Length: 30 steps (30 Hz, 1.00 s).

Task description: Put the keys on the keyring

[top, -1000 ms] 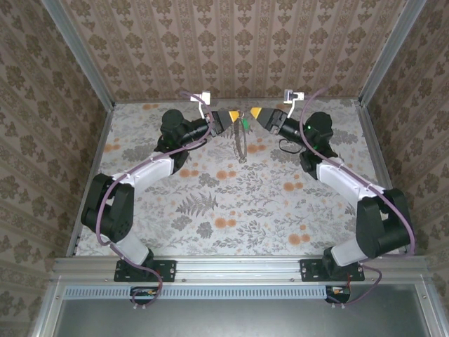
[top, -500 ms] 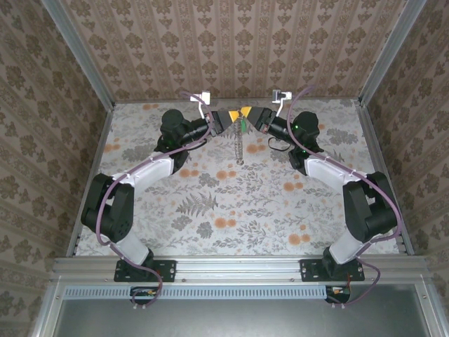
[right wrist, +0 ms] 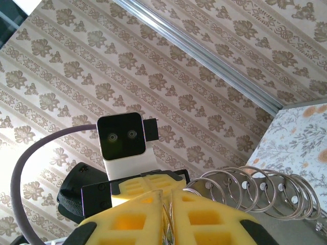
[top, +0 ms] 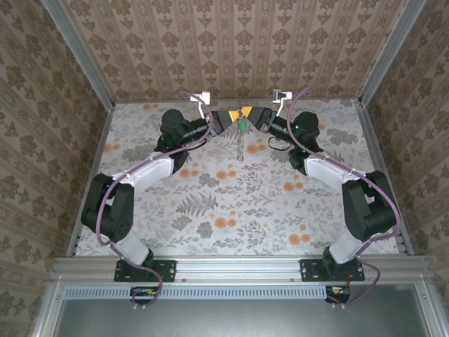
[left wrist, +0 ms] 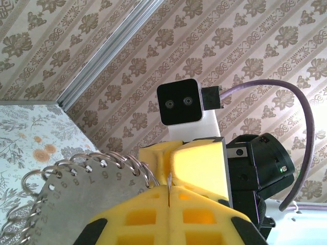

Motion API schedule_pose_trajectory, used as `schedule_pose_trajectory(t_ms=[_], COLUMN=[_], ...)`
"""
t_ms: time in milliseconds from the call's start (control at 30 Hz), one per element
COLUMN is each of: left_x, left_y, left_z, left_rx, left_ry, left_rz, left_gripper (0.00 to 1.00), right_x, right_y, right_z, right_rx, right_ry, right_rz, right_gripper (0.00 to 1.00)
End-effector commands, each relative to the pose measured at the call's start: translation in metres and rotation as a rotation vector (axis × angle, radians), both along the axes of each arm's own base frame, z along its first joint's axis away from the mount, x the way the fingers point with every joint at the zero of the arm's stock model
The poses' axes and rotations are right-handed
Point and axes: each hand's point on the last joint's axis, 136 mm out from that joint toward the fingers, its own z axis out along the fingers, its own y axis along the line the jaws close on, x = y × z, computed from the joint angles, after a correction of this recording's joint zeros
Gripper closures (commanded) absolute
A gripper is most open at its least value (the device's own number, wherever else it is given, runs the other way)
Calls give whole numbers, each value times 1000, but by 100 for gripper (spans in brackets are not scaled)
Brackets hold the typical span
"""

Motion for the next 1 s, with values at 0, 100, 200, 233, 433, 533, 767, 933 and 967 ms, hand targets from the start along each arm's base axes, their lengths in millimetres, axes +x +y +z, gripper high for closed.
schedule_pose_trajectory(t_ms=[0,100,200,233,433,533,767,933,967], left_x=[-13,-13,-13,-13,-13,-13,-12,-11,-11], left_y=[2,2,2,2,0,1,14,22,22], left_z=[32,33,33,33,33,34,35,36,38], left_rx=[-51,-51,-51,-51,-44,-9,158,280,297], left_ry=[-89,-90,-90,-90,-96,-116,-210,-279,-295], left_rz=[-14,-16,-14,-15,-19,-30,14,35,35], left_gripper=[100,100,100,100,100,94,51,40,39], right_x=[-6,-6,-7,-7,-8,-8,-6,-1,1], right_y=[8,11,12,12,12,11,-3,-15,-17], right_z=[11,9,7,6,9,15,26,29,29], right_rx=[16,10,3,0,-49,-108,-304,-368,-368], right_ry=[-44,-38,-38,-37,-57,-86,-183,-229,-233], right_rz=[37,47,53,53,54,57,50,58,61], right_gripper=[86,91,99,100,100,100,100,100,100])
